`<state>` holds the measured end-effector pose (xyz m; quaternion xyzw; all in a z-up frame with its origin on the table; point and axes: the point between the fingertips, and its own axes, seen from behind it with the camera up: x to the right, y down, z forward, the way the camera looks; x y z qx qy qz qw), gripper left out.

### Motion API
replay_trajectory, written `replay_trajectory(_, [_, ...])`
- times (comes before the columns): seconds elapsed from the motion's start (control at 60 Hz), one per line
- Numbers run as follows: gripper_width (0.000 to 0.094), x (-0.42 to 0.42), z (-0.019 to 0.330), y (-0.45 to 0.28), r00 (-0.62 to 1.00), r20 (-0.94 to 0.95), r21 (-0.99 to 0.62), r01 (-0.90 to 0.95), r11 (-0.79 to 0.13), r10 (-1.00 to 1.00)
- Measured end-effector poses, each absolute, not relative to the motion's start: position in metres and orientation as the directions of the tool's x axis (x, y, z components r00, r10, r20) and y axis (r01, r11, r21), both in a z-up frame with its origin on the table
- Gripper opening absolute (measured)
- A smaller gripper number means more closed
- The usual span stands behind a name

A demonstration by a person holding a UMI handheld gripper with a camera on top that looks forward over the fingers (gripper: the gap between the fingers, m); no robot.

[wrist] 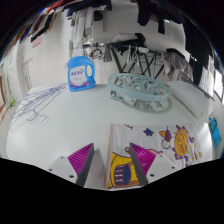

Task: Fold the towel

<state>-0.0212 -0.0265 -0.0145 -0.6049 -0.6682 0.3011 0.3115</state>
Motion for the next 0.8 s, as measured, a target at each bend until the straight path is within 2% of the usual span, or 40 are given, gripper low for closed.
replay_trajectory(0.033, [0.0668, -0.02, -0.015, -0.027, -0.077, 0.053, -0.78, 0.619, 0.089, 0.996])
replay_trajectory(0.083, [0.0441, -0.02, -0.014, -0.028, -0.09, 0.071, -0.776, 0.621, 0.112, 0.993])
replay_trajectory(0.117, [0.0212, -0.02, -0.014, -0.027, -0.092, 0.092, -0.77, 0.624, 0.129, 0.991])
replay_trajectory(0.133, [0.0037, -0.021, -0.014, -0.022, -0.078, 0.117, -0.769, 0.624, 0.14, 0.99])
replay_trajectory(0.233, [0.0011, -0.02, -0.013, -0.019, -0.075, 0.148, -0.749, 0.643, 0.161, 0.986])
replay_trajectory(0.3, [0.001, -0.016, -0.012, -0.031, -0.082, 0.084, -0.735, 0.668, 0.117, 0.993])
replay_trajectory(0.417, [0.001, -0.015, 0.027, -0.032, -0.069, -0.006, -0.76, 0.649, 0.041, 0.998])
replay_trajectory(0.55, [0.0011, -0.016, 0.092, 0.013, -0.039, -0.04, -0.798, 0.603, -0.008, 0.998])
replay_trajectory(0.6, [0.001, -0.019, 0.103, 0.043, -0.023, -0.033, -0.808, 0.588, -0.013, 0.999])
replay_trajectory(0.7, [0.0011, -0.026, 0.111, 0.102, 0.018, -0.003, -0.813, 0.582, -0.013, 1.0])
replay_trajectory(0.8, [0.0013, -0.029, 0.096, 0.161, 0.062, 0.028, -0.803, 0.595, -0.014, 0.998])
